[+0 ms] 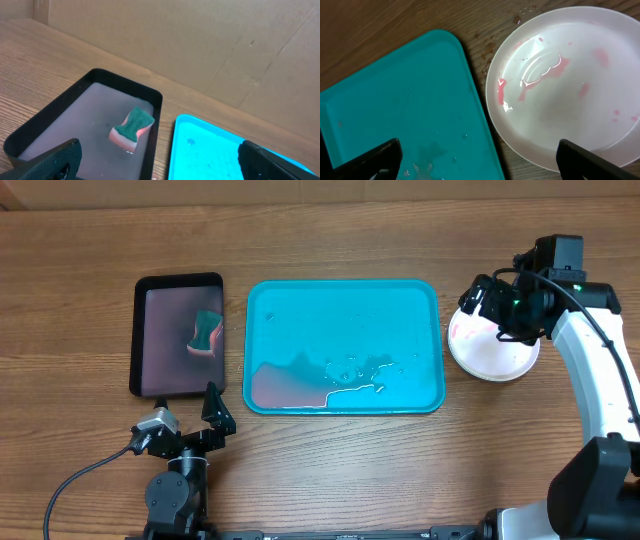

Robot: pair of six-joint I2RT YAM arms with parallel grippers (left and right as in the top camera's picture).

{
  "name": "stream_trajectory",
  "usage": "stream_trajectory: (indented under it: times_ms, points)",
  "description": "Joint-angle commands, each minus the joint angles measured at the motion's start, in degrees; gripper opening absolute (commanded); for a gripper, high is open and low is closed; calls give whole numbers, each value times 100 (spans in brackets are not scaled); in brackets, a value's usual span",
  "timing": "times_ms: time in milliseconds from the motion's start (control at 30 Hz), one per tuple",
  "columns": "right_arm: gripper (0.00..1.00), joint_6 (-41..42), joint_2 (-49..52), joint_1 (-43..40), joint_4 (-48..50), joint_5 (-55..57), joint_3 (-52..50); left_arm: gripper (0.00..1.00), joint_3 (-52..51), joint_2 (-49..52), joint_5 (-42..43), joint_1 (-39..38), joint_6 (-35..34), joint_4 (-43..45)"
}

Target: Clean dirty plates on tray and stack at the side

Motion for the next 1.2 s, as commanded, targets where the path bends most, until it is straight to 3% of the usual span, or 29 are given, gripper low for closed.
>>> stream_trajectory:
  times_ms: [0,467,700,833,1067,1167]
  points:
    - [100,-68,-743,83,37,42,98,100,-72,-66,-33,33,-79,7]
    - [100,-68,-3556,188,-24,42,-273,100,-72,-66,-33,33,-79,7]
    - [100,-70,-4876,188,151,136,-1379,100,-72,-66,-33,33,-79,7]
    - [100,-70,-5619,188,1290,323,-2549,100,-72,-66,-31,33,-79,7]
    - [100,-70,-6889,188,4673,199,-4977,100,-72,-66,-33,33,-79,7]
    - [100,-70,-7372,195,5506,264,-5744,100,-72,-66,-31,33,-79,7]
